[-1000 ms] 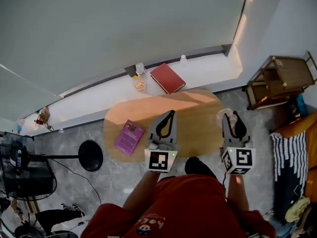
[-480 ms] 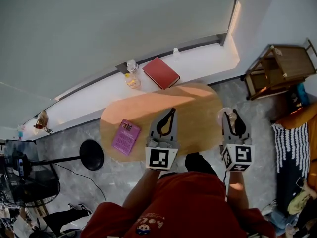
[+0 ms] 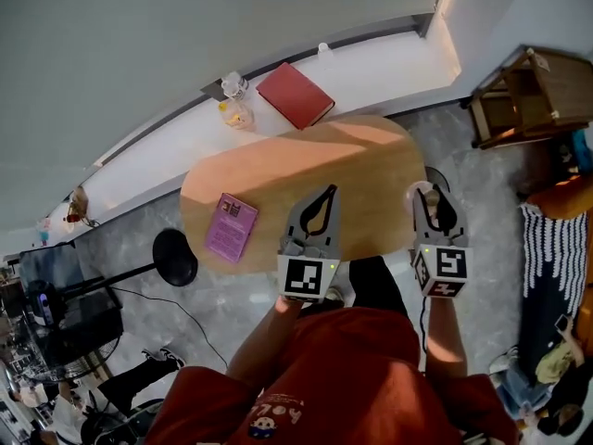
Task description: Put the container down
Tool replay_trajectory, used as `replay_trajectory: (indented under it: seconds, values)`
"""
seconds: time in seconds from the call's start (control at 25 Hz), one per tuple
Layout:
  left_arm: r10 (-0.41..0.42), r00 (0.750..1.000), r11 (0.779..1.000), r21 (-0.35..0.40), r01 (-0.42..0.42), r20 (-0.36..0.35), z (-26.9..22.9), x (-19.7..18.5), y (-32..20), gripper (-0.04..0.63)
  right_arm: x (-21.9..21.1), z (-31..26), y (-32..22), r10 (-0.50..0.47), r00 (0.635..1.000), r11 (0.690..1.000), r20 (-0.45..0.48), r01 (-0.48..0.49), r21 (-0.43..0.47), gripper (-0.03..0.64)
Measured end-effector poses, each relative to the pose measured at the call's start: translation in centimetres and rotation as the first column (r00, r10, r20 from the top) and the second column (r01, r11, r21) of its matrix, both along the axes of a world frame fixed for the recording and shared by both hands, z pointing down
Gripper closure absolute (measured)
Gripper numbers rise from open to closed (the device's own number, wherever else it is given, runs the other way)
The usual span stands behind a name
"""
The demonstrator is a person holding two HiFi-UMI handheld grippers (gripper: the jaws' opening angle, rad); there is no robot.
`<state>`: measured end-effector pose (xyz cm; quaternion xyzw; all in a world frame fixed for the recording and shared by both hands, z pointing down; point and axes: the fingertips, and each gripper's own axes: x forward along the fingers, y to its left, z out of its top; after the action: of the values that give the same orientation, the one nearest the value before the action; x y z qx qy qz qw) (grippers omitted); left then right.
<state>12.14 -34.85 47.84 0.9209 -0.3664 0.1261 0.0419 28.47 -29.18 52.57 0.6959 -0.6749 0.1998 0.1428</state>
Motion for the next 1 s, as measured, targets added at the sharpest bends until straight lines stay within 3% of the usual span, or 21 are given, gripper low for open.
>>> replay_trajectory:
  seconds: [0.24, 0.44, 1.0]
  values:
    - [0.011, 0.999, 0.995, -0.096, -0.007, 0.049, 5.1, 1.7, -0.6, 0.586, 0.5, 7.5, -1.1, -0.025, 0.999, 0.993, 0.036, 0.030, -0.118, 0.479]
    - [-0.007, 0.997, 0.978, -0.206, 0.023, 0.076, 10.5, 2.4, 0.1, 0.586, 0.4, 13.9, -1.1, -0.056, 0.997, 0.979, 0.062, 0.067, -0.191, 0.479]
    - [-0.020, 0.986, 0.931, -0.357, 0.080, 0.168, 19.7, 1.5, 1.9, 0.586, 0.6, 28.7, -0.8, -0.082, 0.994, 0.920, 0.069, 0.102, -0.378, 0.479]
